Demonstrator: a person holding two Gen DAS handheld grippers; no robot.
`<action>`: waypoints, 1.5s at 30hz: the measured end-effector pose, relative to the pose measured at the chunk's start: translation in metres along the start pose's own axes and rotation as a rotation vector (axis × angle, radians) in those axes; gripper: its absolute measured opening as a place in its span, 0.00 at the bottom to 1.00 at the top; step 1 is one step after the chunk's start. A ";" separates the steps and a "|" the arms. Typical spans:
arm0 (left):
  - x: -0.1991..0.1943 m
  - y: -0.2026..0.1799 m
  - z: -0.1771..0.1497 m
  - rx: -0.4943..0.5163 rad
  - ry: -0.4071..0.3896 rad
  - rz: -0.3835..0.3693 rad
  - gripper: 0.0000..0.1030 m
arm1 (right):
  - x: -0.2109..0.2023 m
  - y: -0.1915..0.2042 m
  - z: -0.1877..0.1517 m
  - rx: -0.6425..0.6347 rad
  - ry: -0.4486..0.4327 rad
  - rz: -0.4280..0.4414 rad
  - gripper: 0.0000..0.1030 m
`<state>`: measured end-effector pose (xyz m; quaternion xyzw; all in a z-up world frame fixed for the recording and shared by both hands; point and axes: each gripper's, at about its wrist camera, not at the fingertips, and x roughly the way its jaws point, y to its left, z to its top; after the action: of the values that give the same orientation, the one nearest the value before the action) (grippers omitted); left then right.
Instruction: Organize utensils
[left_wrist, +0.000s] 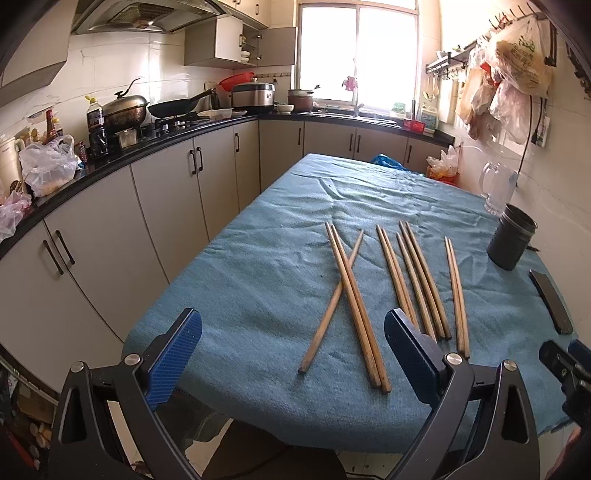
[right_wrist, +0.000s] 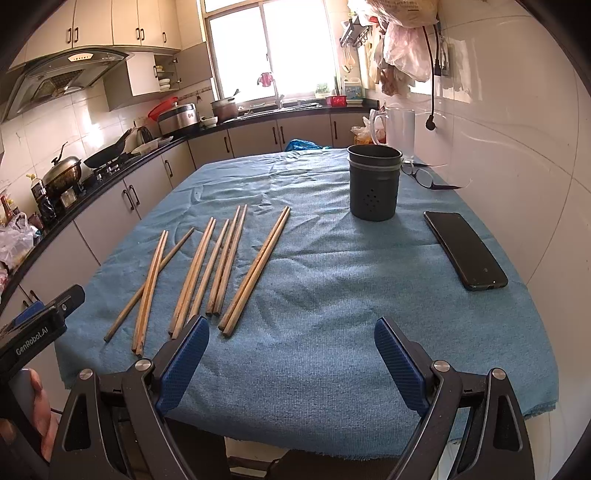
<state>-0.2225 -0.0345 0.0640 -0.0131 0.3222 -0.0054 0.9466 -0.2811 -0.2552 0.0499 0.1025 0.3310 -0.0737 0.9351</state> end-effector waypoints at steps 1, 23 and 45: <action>-0.001 0.000 -0.001 0.002 0.008 -0.009 0.96 | 0.000 0.000 0.000 0.000 0.003 0.001 0.91; 0.089 0.016 0.065 -0.018 0.339 -0.262 0.71 | 0.048 0.011 0.060 -0.002 0.157 0.199 0.41; 0.195 -0.008 0.084 0.009 0.548 -0.232 0.17 | 0.101 0.020 0.109 -0.018 0.214 0.161 0.41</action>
<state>-0.0167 -0.0445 0.0118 -0.0437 0.5619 -0.1184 0.8175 -0.1335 -0.2688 0.0713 0.1274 0.4205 0.0160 0.8982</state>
